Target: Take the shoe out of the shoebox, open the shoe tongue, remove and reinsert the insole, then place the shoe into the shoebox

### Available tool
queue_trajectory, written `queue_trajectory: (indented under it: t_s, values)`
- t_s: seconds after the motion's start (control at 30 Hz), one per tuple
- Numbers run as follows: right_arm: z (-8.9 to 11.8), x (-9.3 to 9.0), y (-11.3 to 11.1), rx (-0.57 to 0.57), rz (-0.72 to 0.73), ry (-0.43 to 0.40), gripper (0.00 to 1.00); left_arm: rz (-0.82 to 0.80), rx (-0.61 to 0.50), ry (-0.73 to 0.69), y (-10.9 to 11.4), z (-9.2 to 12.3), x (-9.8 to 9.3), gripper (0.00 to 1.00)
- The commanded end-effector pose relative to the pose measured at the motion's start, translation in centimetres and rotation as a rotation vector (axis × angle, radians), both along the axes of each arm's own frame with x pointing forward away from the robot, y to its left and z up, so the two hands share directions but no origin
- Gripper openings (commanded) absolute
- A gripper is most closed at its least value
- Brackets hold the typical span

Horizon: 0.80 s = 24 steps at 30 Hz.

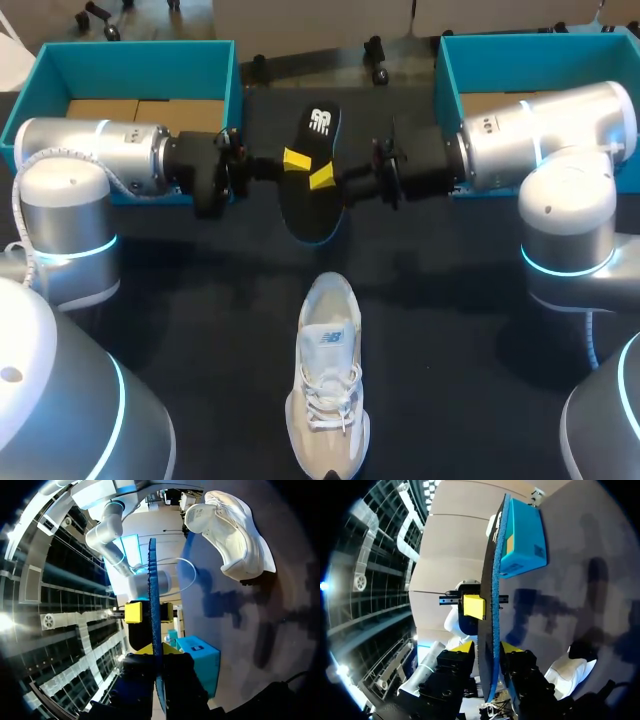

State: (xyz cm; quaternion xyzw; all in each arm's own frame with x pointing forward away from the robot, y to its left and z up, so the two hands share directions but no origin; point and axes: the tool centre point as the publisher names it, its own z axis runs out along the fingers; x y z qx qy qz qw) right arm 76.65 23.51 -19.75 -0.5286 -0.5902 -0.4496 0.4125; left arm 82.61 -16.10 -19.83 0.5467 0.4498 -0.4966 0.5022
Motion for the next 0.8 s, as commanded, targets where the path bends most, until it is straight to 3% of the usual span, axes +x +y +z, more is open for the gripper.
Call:
queue_trajectory:
  t_s: [0.03,0.1,0.13,0.4,0.43,0.47,0.5,0.53,0.63,0.8]
  values:
    - [-0.2,0.1,0.2,0.001,0.000,0.002,0.17,0.002,0.000,-0.001,-0.1,0.0,0.0,0.00]
    - [-0.2,0.2,0.1,0.004,-0.001,0.002,0.09,0.002,0.000,-0.001,-0.1,0.0,0.0,0.00]
    - [-0.3,0.2,0.1,0.005,-0.002,0.002,0.00,0.002,0.000,-0.001,-0.1,0.0,0.0,0.00]
    - [-0.6,0.5,0.1,0.021,0.000,-0.006,0.00,-0.007,0.000,-0.006,-0.1,0.0,-0.2,0.00]
    - [-0.6,0.6,0.2,0.021,0.000,-0.007,0.00,-0.016,-0.003,-0.008,0.0,0.1,-0.3,0.15]
    - [-0.6,0.6,0.1,0.022,0.000,-0.008,0.00,-0.020,-0.001,-0.011,0.1,0.2,-0.5,0.43]
    - [-0.7,0.7,0.0,0.023,-0.001,-0.009,0.00,-0.019,0.001,-0.012,0.3,0.3,-0.6,0.93]
    - [-0.7,0.7,-0.1,0.023,-0.002,-0.011,0.00,-0.022,0.002,-0.011,0.5,0.5,-0.8,1.00]
    - [-0.6,0.6,-0.6,0.021,-0.010,-0.023,0.00,-0.039,0.027,-0.007,1.7,0.9,-1.3,1.00]
    - [-0.7,0.6,-1.5,0.012,-0.018,-0.050,0.00,-0.040,0.166,0.006,4.4,0.6,-1.9,1.00]
